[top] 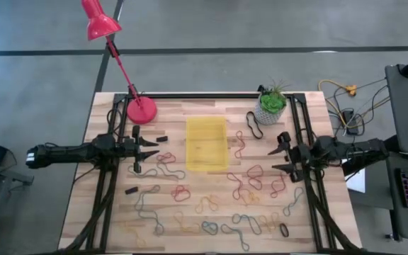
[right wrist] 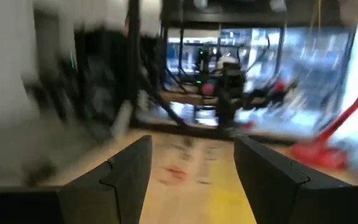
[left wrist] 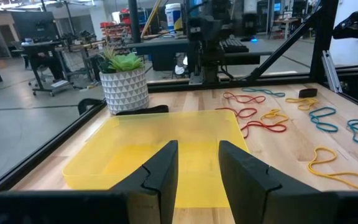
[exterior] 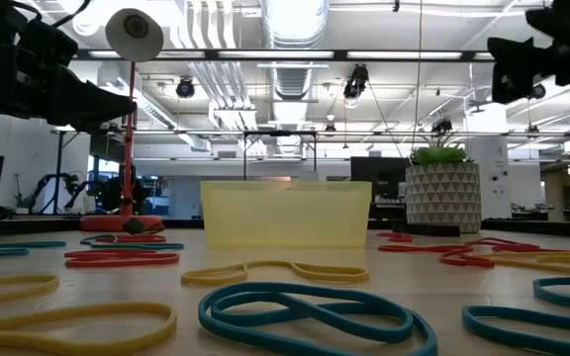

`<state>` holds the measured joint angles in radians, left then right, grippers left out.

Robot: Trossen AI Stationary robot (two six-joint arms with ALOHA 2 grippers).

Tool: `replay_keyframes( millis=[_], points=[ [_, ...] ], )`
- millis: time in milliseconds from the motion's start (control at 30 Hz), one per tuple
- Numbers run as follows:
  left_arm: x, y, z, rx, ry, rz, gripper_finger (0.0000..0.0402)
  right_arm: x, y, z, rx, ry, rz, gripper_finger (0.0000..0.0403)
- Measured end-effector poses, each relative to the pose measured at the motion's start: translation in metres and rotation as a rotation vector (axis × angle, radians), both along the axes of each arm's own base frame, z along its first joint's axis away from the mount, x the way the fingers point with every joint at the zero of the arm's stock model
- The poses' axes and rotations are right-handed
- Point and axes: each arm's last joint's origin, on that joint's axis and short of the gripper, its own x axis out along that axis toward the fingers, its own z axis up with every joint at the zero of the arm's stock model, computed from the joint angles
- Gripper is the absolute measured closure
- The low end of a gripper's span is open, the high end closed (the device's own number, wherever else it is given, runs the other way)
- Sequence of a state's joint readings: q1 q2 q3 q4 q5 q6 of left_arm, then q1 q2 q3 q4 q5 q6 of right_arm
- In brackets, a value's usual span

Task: Pick and place rubber bands into bin
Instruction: Put the the black rubber band into the yellow bin

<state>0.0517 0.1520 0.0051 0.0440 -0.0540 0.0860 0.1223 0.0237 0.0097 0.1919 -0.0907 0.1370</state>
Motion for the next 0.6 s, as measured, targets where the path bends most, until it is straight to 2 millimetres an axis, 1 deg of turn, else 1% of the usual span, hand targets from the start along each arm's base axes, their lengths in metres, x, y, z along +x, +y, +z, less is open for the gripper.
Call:
replay_keyframes(
  millis=[67,133,267,400,500,533,600],
  points=[
    [0.000,0.000,0.000,0.000,0.003,0.000,0.0301,0.000,-0.001,0.004,0.184,-0.006,-0.011,0.0188],
    [0.000,0.000,0.000,0.000,0.001,0.000,0.0301,-0.001,-0.003,0.006,0.327,-0.012,-0.018,0.0188],
    [0.000,0.000,0.000,0.000,0.001,0.000,0.0301,-0.002,-0.005,0.011,0.543,-0.047,-0.033,0.0188],
    [0.000,0.000,0.000,0.000,0.002,0.000,0.0301,-0.004,-0.010,0.017,0.770,-0.131,-0.120,0.0188],
    [0.000,0.000,0.000,0.000,0.003,0.000,0.0301,-0.006,-0.014,0.019,1.042,-0.200,-0.146,0.0188],
    [0.000,0.000,0.000,0.000,0.003,0.000,0.0301,-0.006,-0.016,0.019,1.087,-0.227,-0.198,0.0188],
    [0.000,0.000,0.000,0.000,0.003,0.000,0.0301,-0.007,-0.021,0.016,1.090,-0.294,-0.409,0.0188]
  ],
)
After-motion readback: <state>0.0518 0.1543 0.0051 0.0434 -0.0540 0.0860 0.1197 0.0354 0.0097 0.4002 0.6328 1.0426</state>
